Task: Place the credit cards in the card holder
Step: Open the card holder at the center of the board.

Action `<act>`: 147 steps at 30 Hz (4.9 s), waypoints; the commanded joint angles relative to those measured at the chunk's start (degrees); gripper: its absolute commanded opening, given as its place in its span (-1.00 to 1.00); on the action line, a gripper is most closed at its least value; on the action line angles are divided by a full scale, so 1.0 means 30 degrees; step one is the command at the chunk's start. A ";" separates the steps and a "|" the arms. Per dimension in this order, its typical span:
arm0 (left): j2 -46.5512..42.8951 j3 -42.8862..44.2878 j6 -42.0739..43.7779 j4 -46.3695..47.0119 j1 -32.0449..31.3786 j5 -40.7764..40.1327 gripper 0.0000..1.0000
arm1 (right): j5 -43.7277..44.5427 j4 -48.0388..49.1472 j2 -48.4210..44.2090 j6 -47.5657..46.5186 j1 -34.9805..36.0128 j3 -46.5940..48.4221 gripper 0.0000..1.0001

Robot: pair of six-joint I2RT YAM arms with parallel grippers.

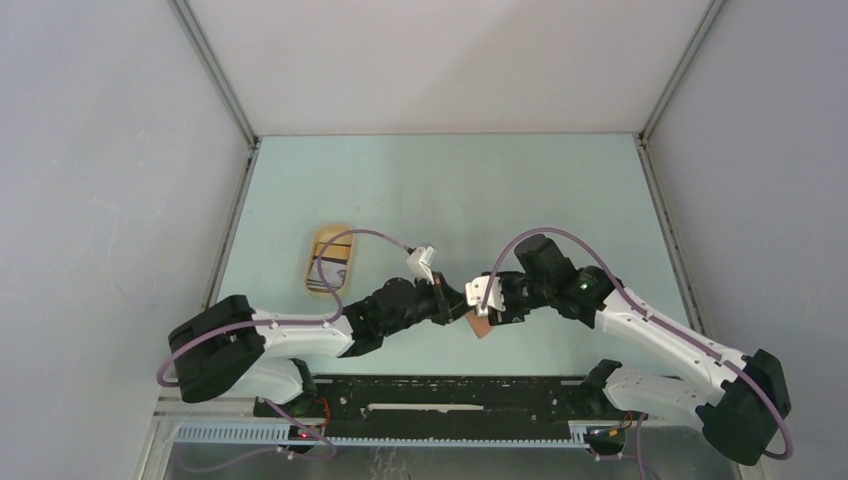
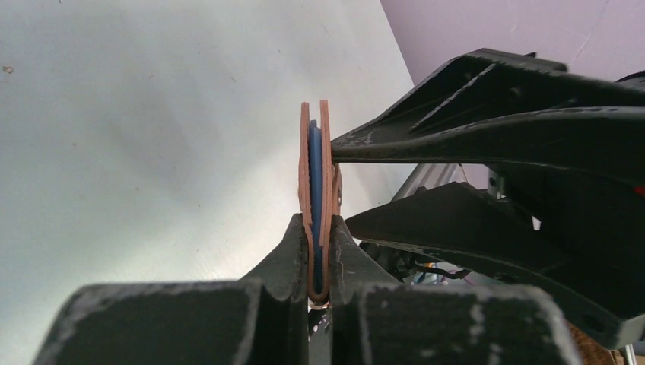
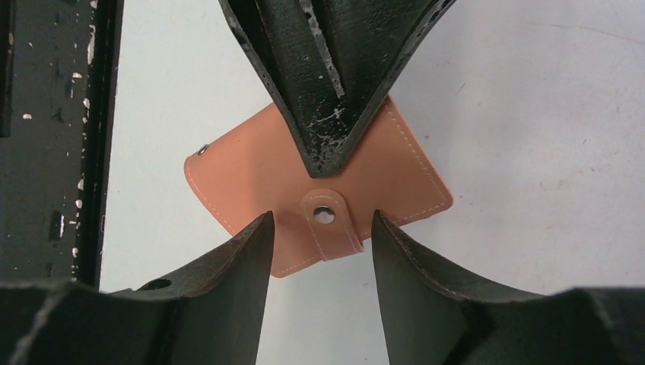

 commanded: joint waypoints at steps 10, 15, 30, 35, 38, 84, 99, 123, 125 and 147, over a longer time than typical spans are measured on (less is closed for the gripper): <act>-0.1103 0.0109 -0.0609 0.2990 -0.0141 0.1299 -1.00 | 0.1554 0.1189 0.0628 -0.0136 0.1116 -0.0353 0.01; -0.0806 -0.0111 -0.1070 0.4063 -0.0141 0.1672 -1.00 | 0.1535 0.1326 0.0606 -0.0032 0.1348 -0.0345 -0.18; -0.1523 -0.1187 -0.0908 0.3716 0.0153 -0.0090 -1.00 | 0.0849 0.0838 -0.0019 -0.0297 0.1353 -0.0357 -0.69; -0.1523 -0.1602 -0.0730 0.3730 0.0450 -0.0233 -1.00 | 0.0066 0.0791 -0.0662 0.0202 0.0282 -0.0317 -0.70; -0.1530 -0.1837 -0.0428 0.4141 0.0529 -0.0134 -1.00 | -0.1181 0.0653 -0.1078 0.0888 -0.0778 -0.0123 -0.68; -0.3210 -0.3205 0.4081 0.4917 0.1441 0.1917 -1.00 | -0.6472 -0.0473 0.3602 1.2423 -0.6646 0.3597 -0.96; -0.4462 -0.4564 0.3459 0.4895 0.1808 -0.0014 0.31 | -0.9353 -0.2082 0.2376 1.0985 -0.7893 0.4282 -1.00; -0.7287 -0.5759 0.4923 0.3532 0.1939 0.0240 0.53 | -0.3652 -0.1027 0.1633 1.3474 -1.0143 0.4004 -1.00; -0.6902 -0.5681 0.4923 0.3828 0.1939 0.0412 0.53 | -0.2409 0.0047 0.1481 1.4798 -1.0515 0.3491 -1.00; -0.3995 -0.4754 0.6834 0.4265 0.1939 0.0706 0.54 | 0.0866 0.1005 1.2478 1.6891 -1.0542 1.1498 -0.89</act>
